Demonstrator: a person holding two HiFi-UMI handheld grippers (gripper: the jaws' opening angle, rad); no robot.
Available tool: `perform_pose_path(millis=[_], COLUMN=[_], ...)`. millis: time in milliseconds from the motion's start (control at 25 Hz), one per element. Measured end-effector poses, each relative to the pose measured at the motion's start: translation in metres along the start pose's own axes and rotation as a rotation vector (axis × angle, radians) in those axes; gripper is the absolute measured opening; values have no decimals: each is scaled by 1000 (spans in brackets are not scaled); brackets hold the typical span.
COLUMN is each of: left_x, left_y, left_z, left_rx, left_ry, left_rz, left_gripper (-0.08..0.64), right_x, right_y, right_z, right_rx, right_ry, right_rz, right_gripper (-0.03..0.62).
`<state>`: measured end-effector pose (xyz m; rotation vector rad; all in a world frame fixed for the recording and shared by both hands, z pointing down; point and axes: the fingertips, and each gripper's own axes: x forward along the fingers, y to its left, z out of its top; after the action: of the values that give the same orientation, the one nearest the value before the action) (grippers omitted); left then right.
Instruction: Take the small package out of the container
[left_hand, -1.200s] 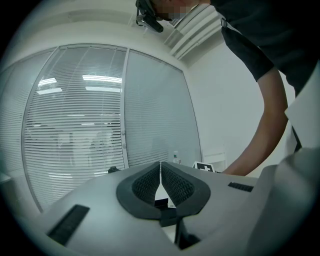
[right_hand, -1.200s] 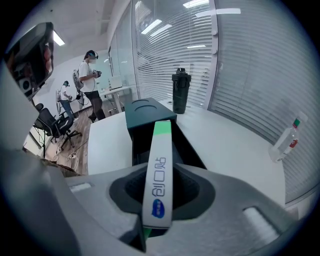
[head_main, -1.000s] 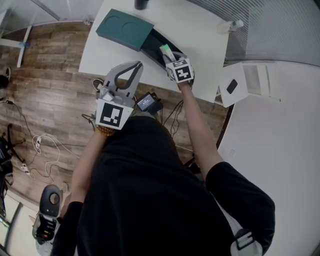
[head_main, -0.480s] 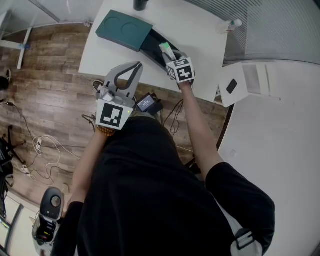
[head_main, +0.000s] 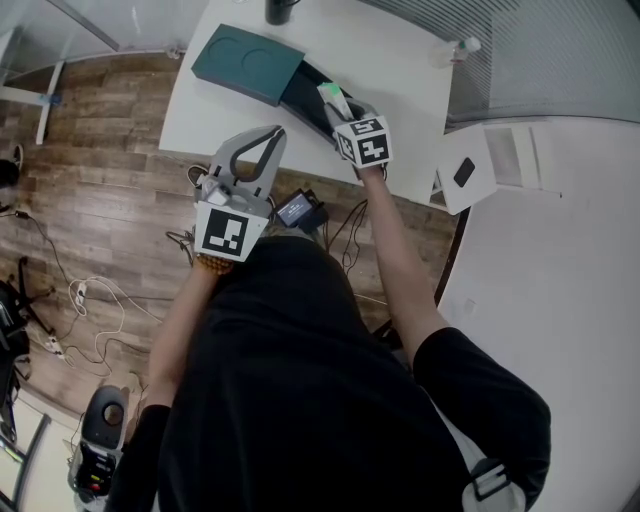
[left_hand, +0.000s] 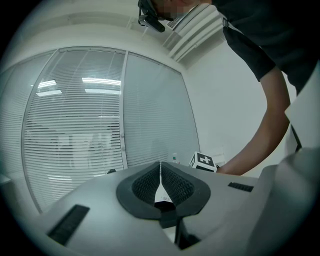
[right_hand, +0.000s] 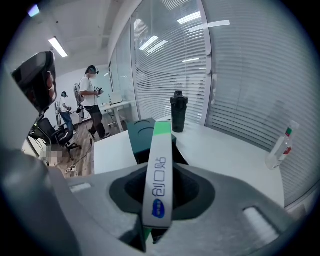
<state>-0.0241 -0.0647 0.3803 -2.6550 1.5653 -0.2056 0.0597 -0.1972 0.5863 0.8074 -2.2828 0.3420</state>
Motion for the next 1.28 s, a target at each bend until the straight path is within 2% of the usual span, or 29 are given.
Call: perform_pose_path(millis=[280,720,1280], left_x=[1,12,20], left_y=[13,-8,-16], left_z=[-3,0,8], left_rx=[-34,-31,-40], left_ry=[1,-9,-32], left_rz=[38,-22,-52], left_gripper=[11,11,11], right_x=[-5,-26,-64], right_y=[5,15,4], right_z=[8,23,39], right_rx=[59,87,93], right_ry=[-51,-127,-220], right_rz=[-15,-24,-61], right_gripper=[88,87,87])
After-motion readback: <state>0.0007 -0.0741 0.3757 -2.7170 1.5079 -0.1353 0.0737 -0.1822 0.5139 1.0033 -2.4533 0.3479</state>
